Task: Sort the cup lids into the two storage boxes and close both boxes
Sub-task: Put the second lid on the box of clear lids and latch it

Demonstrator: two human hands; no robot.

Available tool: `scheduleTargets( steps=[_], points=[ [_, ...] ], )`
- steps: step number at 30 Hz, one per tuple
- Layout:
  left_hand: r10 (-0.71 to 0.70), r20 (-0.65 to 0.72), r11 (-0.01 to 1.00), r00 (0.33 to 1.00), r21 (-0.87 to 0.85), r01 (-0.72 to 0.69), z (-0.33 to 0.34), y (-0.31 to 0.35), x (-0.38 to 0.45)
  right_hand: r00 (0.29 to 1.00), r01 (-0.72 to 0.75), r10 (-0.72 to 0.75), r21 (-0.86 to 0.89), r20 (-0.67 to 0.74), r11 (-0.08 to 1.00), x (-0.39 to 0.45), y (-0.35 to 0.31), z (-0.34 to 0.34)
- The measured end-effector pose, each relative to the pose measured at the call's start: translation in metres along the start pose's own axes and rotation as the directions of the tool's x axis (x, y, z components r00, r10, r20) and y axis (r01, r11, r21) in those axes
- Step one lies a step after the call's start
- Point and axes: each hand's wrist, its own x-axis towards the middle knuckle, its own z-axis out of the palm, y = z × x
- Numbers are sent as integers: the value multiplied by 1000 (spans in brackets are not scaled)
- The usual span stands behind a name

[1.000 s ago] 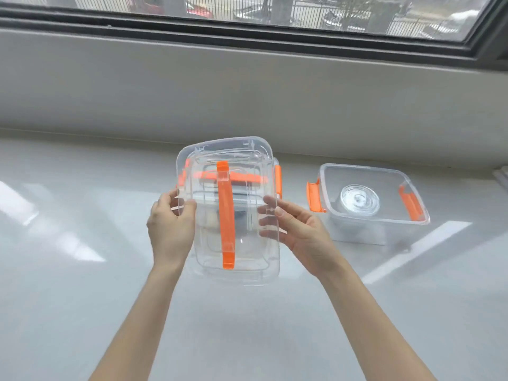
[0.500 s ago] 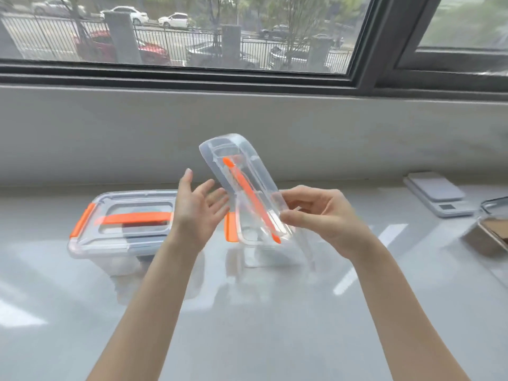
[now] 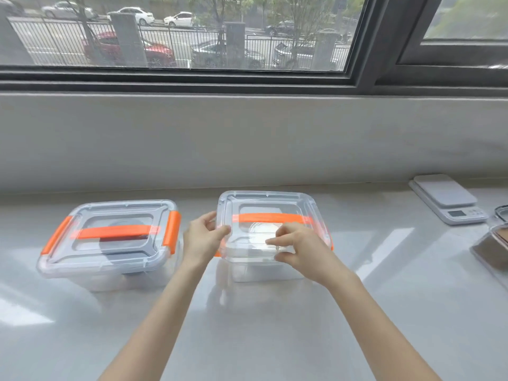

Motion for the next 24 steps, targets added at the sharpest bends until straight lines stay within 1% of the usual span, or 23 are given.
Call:
scheduleTargets(
  steps=[3,6,10,13,14,15,16,17,18,19,20,22,24],
  points=[
    [42,-4,986,999,163,-40,7,-7,3,999,-16,17,-7,30,1000,2,7,4],
    [75,3,959,997,273,-73,12,-14,6,999,-21,22,-28,48,999,5,13,6],
    [67,-18,956,998,286,-59,15,-17,5,998,-41,40,21,54,999,8,17,7],
    [70,-20,959,997,276,-61,13,-18,4,996,-47,39,105,82,993,10,22,6],
    [60,-23,959,998,278,-51,13,-19,4,997,-58,49,145,63,988,10,24,4],
    [49,-34,960,998,276,-38,13,-21,6,997,-72,72,198,6,978,11,28,2],
    [35,-46,963,998,270,-22,13,-23,6,989,-88,114,254,-93,963,11,32,0],
    [25,-57,965,998,262,-10,12,-25,5,963,-102,169,295,-212,950,11,37,-3],
    [17,-65,967,998,253,0,11,-27,4,922,-126,232,326,-310,937,11,43,-5],
    [2,-68,969,998,246,15,11,-30,3,880,-158,302,371,-368,915,9,50,-5],
    [-17,-65,972,998,234,31,12,-32,2,846,-193,375,438,-379,878,7,57,-4],
    [-63,-49,977,997,202,72,14,-38,-2,807,-254,506,593,-305,764,-1,69,1],
    [-110,-41,985,993,125,115,18,-43,-3,779,-288,583,695,-230,658,-7,76,11]
  ],
)
